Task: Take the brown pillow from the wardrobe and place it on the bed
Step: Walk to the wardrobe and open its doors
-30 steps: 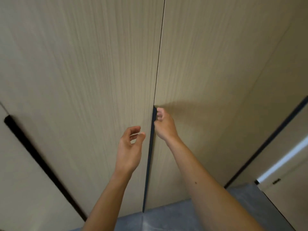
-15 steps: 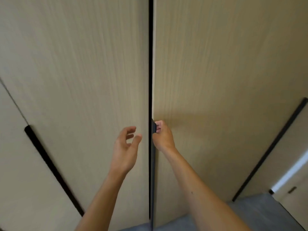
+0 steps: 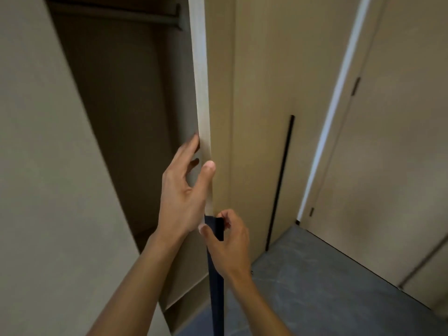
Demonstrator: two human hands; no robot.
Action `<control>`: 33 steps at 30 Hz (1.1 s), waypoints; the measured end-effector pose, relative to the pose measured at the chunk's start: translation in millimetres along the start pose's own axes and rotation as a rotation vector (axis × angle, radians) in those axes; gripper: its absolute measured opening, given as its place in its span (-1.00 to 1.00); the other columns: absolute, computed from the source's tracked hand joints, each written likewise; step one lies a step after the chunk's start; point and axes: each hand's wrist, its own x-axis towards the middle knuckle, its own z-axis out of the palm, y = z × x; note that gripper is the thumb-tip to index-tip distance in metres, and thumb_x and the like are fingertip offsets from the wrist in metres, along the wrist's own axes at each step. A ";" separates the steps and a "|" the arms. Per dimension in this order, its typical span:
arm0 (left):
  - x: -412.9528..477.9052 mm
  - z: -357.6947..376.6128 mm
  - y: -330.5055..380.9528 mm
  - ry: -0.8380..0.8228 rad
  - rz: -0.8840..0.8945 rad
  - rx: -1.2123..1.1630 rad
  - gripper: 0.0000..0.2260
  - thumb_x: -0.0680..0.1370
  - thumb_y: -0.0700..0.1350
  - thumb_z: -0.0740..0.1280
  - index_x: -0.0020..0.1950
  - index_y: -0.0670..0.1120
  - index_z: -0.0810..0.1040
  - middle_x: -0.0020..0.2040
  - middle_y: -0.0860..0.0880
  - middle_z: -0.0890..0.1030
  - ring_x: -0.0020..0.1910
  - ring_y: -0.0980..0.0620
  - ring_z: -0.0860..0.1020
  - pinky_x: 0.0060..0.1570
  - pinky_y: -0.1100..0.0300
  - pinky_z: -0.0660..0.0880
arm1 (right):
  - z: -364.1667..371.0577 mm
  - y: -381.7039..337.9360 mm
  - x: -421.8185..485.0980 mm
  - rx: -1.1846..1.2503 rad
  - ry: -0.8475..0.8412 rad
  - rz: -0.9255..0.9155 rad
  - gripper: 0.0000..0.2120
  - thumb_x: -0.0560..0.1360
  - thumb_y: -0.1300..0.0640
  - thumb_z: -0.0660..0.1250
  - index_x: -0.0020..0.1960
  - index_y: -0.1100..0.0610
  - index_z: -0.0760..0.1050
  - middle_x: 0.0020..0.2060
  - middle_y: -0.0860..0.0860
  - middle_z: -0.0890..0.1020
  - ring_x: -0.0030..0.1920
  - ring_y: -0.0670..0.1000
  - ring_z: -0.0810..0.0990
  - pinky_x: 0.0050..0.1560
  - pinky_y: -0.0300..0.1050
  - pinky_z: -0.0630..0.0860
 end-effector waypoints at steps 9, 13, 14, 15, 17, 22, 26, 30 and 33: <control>10.4 89.1 21.0 -0.190 0.112 -0.041 -0.46 0.65 -0.03 0.26 0.61 -0.13 0.30 0.58 -0.01 0.32 0.57 0.14 0.28 0.49 -0.06 0.38 | -90.1 14.4 15.9 -0.131 0.327 -0.093 -0.69 0.63 -0.12 0.31 -0.10 0.11 0.49 -0.22 -0.01 0.56 -0.15 0.05 0.53 -0.10 0.07 0.52; 22.3 116.1 33.0 -0.310 0.143 0.025 -0.41 0.63 0.06 0.25 0.63 -0.08 0.24 0.61 0.02 0.22 0.54 0.23 0.21 0.53 0.01 0.33 | -113.2 24.2 25.1 -0.190 0.393 -0.055 -0.84 0.69 0.04 0.27 0.10 0.09 0.58 -0.06 -0.03 0.63 -0.01 0.00 0.58 0.04 0.01 0.55; 27.0 120.9 35.8 -0.337 0.162 0.061 -0.40 0.62 0.08 0.23 0.63 -0.09 0.24 0.63 0.03 0.19 0.56 0.19 0.19 0.55 0.03 0.29 | -117.3 27.2 26.7 -0.199 0.405 -0.037 -0.86 0.69 0.09 0.27 0.15 0.11 0.57 -0.02 -0.02 0.62 0.04 0.02 0.58 0.09 0.06 0.56; 32.6 125.4 38.8 -0.361 0.190 0.105 -0.40 0.63 0.10 0.22 0.63 -0.11 0.26 0.66 0.03 0.15 0.60 0.14 0.16 0.56 0.05 0.23 | -121.2 30.3 28.3 -0.207 0.413 -0.024 -0.87 0.68 0.14 0.28 0.18 0.13 0.56 0.01 -0.01 0.60 0.07 0.05 0.57 0.12 0.11 0.56; 45.6 133.9 44.3 -0.399 0.264 0.190 -0.41 0.64 0.12 0.19 0.60 -0.16 0.31 0.70 0.02 0.07 0.65 0.06 0.07 0.55 0.11 0.10 | -126.7 35.7 31.3 -0.226 0.424 -0.010 -0.83 0.64 0.23 0.32 0.23 0.16 0.52 0.04 0.02 0.57 0.10 0.10 0.56 0.15 0.19 0.55; 74.1 158.4 44.0 -0.507 0.377 0.312 -0.45 0.68 0.08 0.17 0.62 -0.15 0.28 0.71 0.02 -0.08 0.67 0.06 -0.09 0.55 0.13 -0.01 | -142.3 44.1 50.4 -0.255 0.455 0.033 -0.50 0.63 0.24 0.35 0.54 0.21 0.33 0.31 0.10 0.51 0.29 0.07 0.52 0.32 0.10 0.52; 87.9 183.9 36.2 -0.596 0.428 0.353 -0.42 0.70 0.03 0.18 0.67 -0.12 0.12 0.70 0.05 -0.21 0.67 0.07 -0.17 0.53 0.13 -0.04 | -167.8 50.7 72.0 -0.256 0.405 0.079 -0.38 0.62 0.20 0.38 0.61 0.19 0.21 0.44 0.10 0.44 0.39 0.06 0.45 0.40 -0.09 0.41; 99.9 209.7 34.7 -0.655 0.441 0.397 -0.39 0.70 0.01 0.18 0.69 -0.12 0.03 0.69 0.02 -0.28 0.66 0.03 -0.21 0.51 0.16 -0.07 | -189.5 58.9 92.7 -0.314 0.357 0.139 -0.25 0.63 0.13 0.39 0.67 0.21 0.06 0.59 0.14 0.30 0.53 0.14 0.36 0.36 -0.20 0.28; 109.1 224.2 35.9 -0.686 0.441 0.449 -0.38 0.69 0.02 0.19 0.69 -0.12 0.04 0.68 0.01 -0.31 0.66 0.01 -0.22 0.52 0.10 -0.01 | -203.0 62.6 108.2 -0.319 0.318 0.183 -0.16 0.62 0.06 0.41 0.69 0.20 -0.03 0.64 0.14 0.22 0.58 0.15 0.29 0.48 -0.03 0.30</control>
